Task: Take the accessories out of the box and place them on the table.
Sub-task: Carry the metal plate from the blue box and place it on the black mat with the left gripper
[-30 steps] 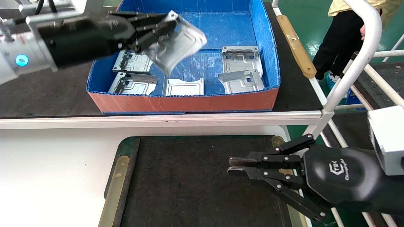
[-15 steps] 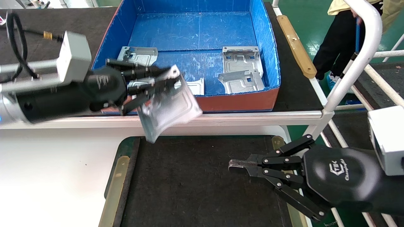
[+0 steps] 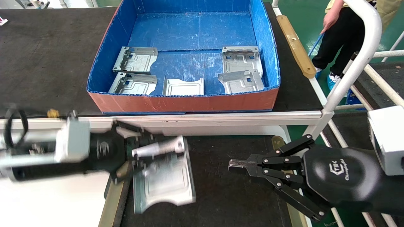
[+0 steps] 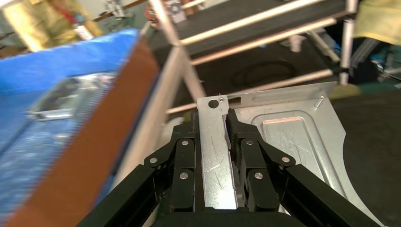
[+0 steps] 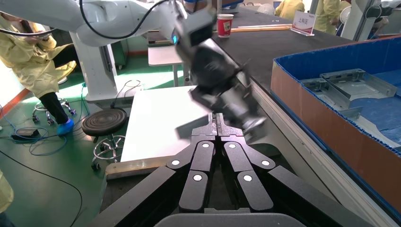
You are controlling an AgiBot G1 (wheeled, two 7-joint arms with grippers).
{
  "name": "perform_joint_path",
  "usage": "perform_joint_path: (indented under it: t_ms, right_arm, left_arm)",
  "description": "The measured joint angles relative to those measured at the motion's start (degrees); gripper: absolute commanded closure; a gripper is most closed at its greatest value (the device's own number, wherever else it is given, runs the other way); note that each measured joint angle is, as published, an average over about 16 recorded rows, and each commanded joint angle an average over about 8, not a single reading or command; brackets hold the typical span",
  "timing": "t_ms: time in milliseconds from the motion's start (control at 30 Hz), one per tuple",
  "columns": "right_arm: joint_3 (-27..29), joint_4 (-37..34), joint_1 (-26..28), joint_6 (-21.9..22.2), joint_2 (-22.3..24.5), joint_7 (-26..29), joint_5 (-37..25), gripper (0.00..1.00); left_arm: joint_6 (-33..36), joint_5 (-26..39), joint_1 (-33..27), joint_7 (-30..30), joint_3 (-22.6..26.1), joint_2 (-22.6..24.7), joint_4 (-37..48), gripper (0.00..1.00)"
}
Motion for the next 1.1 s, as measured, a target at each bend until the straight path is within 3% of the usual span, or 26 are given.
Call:
perform_joint_path:
  t_ms: [67,633,1100]
  right_arm:
    - [0.0,0.0,0.0,0.0,0.0,0.0,0.0,0.00]
    - [0.0,0.0,0.0,0.0,0.0,0.0,0.0,0.00]
    - [-0.1,0.0,0.0,0.0,0.0,0.0,0.0,0.00]
  left_arm:
    - [0.2,0.2,1.1,1.6,0.2,0.3,-0.3,1.00]
    - [-9.6,5.8,7.7,13.3,2.8,10.8,1.1,1.00]
    - [-15.7,10.9,6.8,20.5,6.1,21.7,8.7,1.00]
